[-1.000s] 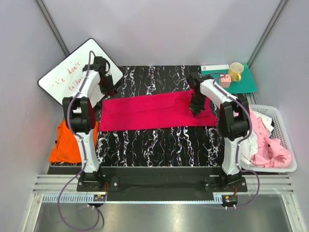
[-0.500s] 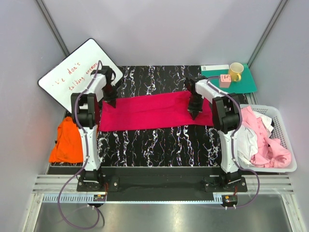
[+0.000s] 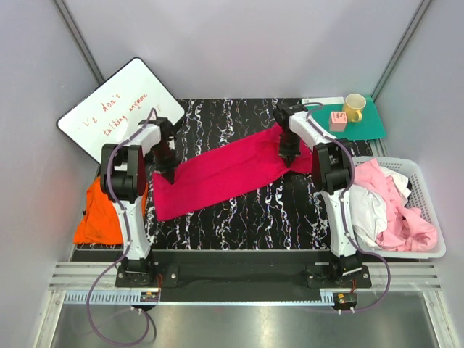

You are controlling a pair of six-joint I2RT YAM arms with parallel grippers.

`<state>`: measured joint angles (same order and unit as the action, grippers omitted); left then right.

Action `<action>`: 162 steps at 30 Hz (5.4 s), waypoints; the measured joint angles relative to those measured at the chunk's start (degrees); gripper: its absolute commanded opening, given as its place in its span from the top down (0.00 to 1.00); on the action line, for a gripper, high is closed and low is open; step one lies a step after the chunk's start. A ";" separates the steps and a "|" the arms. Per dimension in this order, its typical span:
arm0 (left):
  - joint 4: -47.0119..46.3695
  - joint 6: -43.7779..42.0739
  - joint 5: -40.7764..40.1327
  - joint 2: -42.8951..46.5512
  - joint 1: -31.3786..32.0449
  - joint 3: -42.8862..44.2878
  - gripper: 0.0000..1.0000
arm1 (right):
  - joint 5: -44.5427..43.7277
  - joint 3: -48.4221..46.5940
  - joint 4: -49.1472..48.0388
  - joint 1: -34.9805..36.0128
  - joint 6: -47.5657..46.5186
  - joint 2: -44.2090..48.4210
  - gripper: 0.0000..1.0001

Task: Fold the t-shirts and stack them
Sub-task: Rotate the tshirt 90 degrees

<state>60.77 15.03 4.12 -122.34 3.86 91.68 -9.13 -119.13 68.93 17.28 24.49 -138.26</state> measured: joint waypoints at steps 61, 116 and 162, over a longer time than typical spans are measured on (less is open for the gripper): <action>0.76 3.80 -2.38 -10.10 16.74 25.94 0.59 | 21.18 9.62 -18.99 -7.98 8.09 8.26 0.12; 1.09 3.58 -0.11 17.68 10.16 -7.02 0.26 | 42.84 34.69 -29.14 -8.28 9.09 32.04 0.22; -5.44 2.73 8.63 25.53 9.90 -31.82 0.38 | 46.27 38.75 -19.76 35.45 5.27 16.17 0.58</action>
<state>55.33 17.76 12.75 -96.82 13.76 59.86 37.15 -80.38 49.17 52.73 29.76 -122.08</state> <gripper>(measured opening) 0.634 0.565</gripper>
